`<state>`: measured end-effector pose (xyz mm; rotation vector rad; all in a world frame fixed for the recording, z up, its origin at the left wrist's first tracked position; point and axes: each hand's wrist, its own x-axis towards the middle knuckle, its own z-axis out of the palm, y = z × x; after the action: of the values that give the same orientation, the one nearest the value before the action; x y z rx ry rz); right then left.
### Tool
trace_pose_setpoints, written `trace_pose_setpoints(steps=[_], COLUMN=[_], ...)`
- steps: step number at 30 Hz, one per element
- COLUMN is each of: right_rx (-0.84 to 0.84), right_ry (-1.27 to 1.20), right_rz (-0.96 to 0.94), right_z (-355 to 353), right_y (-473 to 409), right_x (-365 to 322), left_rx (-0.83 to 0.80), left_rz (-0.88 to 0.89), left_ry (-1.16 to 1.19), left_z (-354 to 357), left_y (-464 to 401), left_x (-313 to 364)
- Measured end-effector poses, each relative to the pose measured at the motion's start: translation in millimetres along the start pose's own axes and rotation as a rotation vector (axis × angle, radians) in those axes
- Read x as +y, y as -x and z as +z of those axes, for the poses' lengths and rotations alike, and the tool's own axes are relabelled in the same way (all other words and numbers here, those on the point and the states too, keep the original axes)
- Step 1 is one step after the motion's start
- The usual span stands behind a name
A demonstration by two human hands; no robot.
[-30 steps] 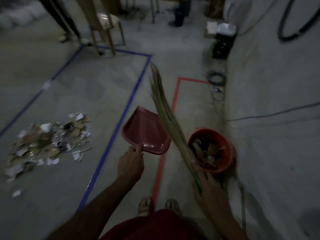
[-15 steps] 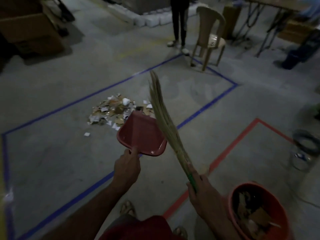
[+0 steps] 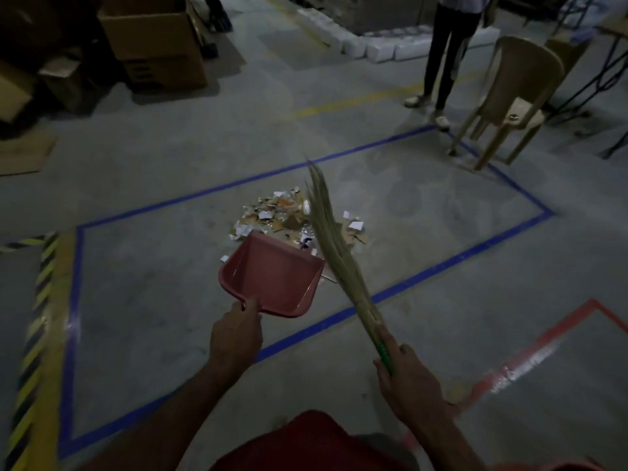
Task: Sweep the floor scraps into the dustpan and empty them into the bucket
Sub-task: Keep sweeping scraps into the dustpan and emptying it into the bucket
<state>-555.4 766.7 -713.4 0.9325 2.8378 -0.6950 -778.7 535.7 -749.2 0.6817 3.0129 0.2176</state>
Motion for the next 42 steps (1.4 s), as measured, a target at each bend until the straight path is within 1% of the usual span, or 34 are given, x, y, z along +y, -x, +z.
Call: trace_pose_setpoints(steps=[3,10,16,22,26,28,31,34,37,40,42], right_rx=[-0.065,-0.218,-0.385,-0.628,-0.749,-0.815,-0.913,-0.891,-0.848,-0.728,-0.628], right_ry=[0.011,0.111,0.111,0.088,0.079,0.148,0.222,0.147,-0.003,-0.101,-0.152], right_rz=[-0.021,-0.105,-0.134,-0.120,-0.201,-0.243,-0.242,-0.138,0.071,0.288,0.346], right_z=[17.5,39.8,88.7,169.7,252.1,294.6,352.8,419.9,477.8,478.4,457.1], right_y=[-34.3,-120.2,-241.3,-370.9,-445.7,-482.9,-540.2,-591.5,-624.3,-634.4,-625.6], right_x=[-29.4,-70.1,-104.3,-145.9,-173.4,-186.9,-206.1,-206.7,-170.0,-123.8,-89.8], left_rx=[0.002,-0.078,-0.140,-0.209,-0.238,-0.248,-0.266,-0.327,-0.396,-0.467,-0.486], left_rz=[-0.037,-0.196,-0.352,-0.506,-0.570,-0.580,-0.582,-0.536,-0.542,-0.502,-0.465], left_ry=[0.007,0.077,0.095,0.069,0.104,0.110,0.135,0.129,0.118,0.112,0.103], left_z=[0.4,11.6,39.7,77.0,126.1,156.3,206.9,268.5,327.4,366.0,374.3], left_y=[-22.7,-67.6,-124.0,-199.3,-256.4,-282.8,-316.6,-345.4,-370.6,-396.0,-414.6], left_x=[-37.8,-96.4,-144.0,-186.0,-206.8,-215.4,-230.0,-248.3,-263.6,-271.3,-270.4])
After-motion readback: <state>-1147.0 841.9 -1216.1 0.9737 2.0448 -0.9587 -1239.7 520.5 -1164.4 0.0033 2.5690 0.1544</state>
